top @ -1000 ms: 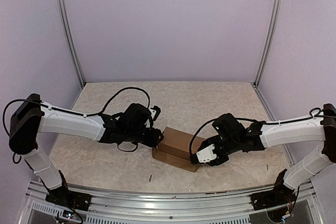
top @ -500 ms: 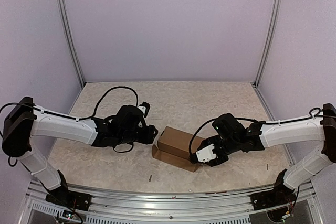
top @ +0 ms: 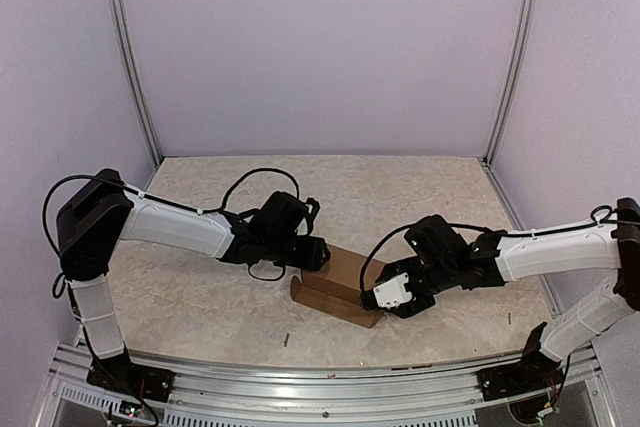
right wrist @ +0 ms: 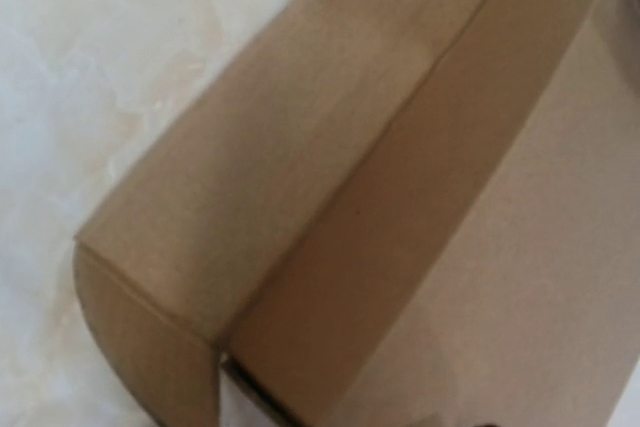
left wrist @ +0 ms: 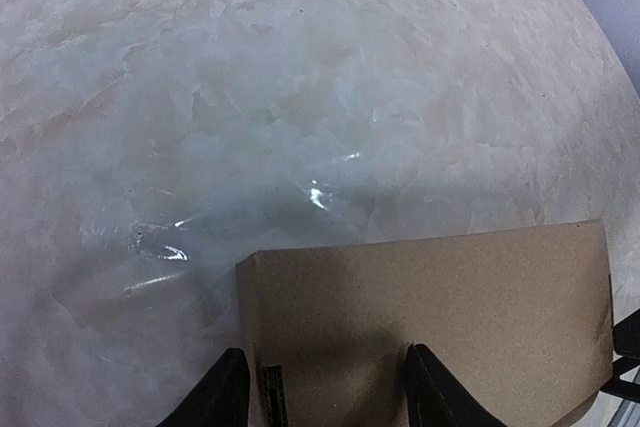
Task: Fold the paper box
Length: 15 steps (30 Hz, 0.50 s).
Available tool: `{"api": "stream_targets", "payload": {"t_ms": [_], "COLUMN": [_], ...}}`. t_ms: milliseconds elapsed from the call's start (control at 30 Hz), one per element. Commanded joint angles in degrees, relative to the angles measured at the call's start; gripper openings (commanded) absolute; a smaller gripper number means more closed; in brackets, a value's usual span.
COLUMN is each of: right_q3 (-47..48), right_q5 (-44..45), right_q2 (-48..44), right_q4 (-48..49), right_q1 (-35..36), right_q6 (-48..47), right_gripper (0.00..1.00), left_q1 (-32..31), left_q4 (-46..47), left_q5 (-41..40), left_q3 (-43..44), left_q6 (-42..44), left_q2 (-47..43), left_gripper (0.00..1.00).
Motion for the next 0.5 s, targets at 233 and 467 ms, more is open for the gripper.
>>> {"api": "stream_targets", "payload": {"t_ms": [233,467], "right_q3": [-0.2,0.3], "right_q5": [-1.3,-1.7], "right_q2": [-0.5,-0.5], "right_q4": [-1.3,-4.5], "right_q1": [1.5,1.8], "right_q6": [-0.6,-0.5], "right_gripper": [0.66,0.66], "left_q1": [-1.3,-1.1], "left_q4": [6.8,11.6], "left_q5": [5.7,8.3], "left_q3": [-1.4,0.0], "left_q6": [8.0,14.8], "left_q2": [2.8,5.5], "left_gripper": [0.47,0.46]}}
